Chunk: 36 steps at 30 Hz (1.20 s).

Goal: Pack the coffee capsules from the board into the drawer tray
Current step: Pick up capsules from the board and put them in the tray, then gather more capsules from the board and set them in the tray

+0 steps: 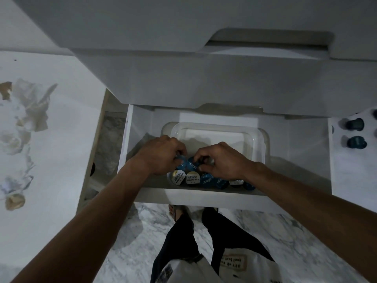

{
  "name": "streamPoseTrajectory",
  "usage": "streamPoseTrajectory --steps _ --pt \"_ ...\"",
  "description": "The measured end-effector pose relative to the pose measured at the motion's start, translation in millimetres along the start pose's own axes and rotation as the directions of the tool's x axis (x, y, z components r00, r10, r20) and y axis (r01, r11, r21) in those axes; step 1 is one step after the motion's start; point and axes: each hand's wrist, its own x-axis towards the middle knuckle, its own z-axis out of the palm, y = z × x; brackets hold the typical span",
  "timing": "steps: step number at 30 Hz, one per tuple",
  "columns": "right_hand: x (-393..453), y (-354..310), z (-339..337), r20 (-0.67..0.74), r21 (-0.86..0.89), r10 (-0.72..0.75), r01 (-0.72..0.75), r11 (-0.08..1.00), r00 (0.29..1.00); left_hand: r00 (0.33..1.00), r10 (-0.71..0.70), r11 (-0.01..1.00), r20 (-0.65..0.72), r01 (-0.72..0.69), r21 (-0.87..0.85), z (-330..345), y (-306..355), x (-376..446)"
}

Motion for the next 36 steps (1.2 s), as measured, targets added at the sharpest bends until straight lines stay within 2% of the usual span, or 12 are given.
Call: streamPoseTrajectory --steps 3,10,15,22,30,34,36 --pt "-3.5 -3.4 -3.9 -0.051 0.026 0.009 -0.008 1.000 0.999 0.999 -0.008 0.999 -0.039 0.007 -0.033 -2.2 1.7 -3.9" --pt "-21.6 -15.7 -15.0 -0.353 0.219 0.106 -0.028 0.975 0.930 0.969 -0.052 0.973 -0.241 -0.005 -0.229 -16.8 12.2 -25.4" --pt "-47.5 -45.3 -17.1 -0.545 0.409 0.252 -0.009 0.913 0.799 0.936 -0.077 0.910 -0.344 -0.075 -0.408 -28.8 23.1 -43.8" --pt "-92.2 -68.7 -8.3 -0.659 0.540 0.405 0.024 0.841 0.634 0.934 0.022 0.895 -0.356 -0.177 -0.410 -36.7 62.4 -46.2" --pt "-194.6 -42.6 -40.8 -0.768 0.562 0.490 0.067 0.825 0.412 0.904 0.234 0.820 -0.357 -0.381 -0.427 -41.8 182.9 -13.4" --pt "-265.3 -5.4 -57.7 -0.785 0.564 0.534 0.008 0.825 0.315 0.900 0.298 0.809 -0.317 -0.415 -0.416 -30.1 263.3 7.4" --pt "-299.6 21.5 -64.0 -0.782 0.567 0.549 -0.030 0.823 0.296 0.899 0.310 0.814 -0.309 -0.419 -0.402 -19.3 302.5 21.1"
